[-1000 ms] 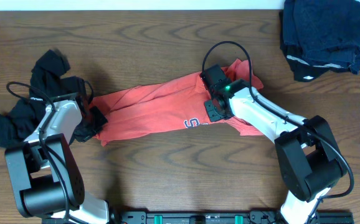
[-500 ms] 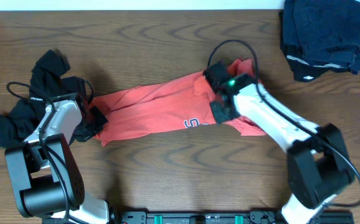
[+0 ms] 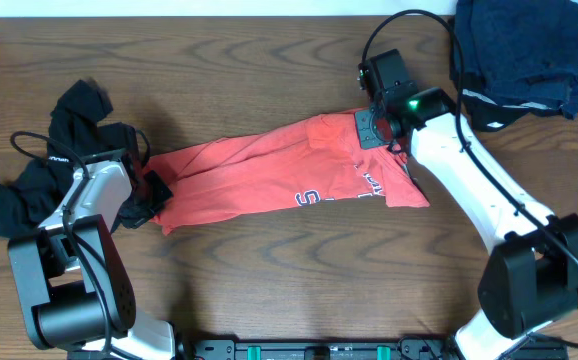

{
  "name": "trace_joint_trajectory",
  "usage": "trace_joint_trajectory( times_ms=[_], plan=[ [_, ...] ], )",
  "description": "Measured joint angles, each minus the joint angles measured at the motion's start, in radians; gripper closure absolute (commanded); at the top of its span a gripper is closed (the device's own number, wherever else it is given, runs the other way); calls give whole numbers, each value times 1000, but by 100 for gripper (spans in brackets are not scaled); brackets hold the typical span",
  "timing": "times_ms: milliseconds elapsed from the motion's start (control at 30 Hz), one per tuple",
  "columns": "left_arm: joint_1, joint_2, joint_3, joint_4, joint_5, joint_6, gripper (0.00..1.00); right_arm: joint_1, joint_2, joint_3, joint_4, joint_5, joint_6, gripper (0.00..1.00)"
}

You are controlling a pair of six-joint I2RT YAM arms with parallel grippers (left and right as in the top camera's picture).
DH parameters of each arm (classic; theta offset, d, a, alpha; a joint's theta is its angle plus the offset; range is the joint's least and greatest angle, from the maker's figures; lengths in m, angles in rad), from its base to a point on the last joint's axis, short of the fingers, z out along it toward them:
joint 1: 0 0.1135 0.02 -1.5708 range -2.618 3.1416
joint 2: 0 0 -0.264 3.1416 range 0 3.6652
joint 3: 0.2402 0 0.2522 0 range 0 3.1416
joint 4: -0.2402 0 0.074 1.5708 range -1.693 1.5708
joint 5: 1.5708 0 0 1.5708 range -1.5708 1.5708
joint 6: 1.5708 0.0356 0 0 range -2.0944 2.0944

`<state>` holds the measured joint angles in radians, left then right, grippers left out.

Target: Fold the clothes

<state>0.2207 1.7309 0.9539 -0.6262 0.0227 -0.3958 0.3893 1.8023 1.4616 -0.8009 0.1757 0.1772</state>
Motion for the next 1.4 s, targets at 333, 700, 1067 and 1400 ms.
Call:
trace_joint_trajectory(
  times_ms=[333,700,1067,1400],
  plan=[
    [0,0,0,0,0,0,94,-86,74,0,69,16,-4,96],
    [0,0,0,10,0,0,91,-123,96,0,72,-33,-28,12],
    [0,0,0,33,-1,0,85,-321,101,0,17,-352,-173,4],
    [0,0,0,36,-1,17,83,-354,152,0,-3,-481,-224,13]
  ],
)
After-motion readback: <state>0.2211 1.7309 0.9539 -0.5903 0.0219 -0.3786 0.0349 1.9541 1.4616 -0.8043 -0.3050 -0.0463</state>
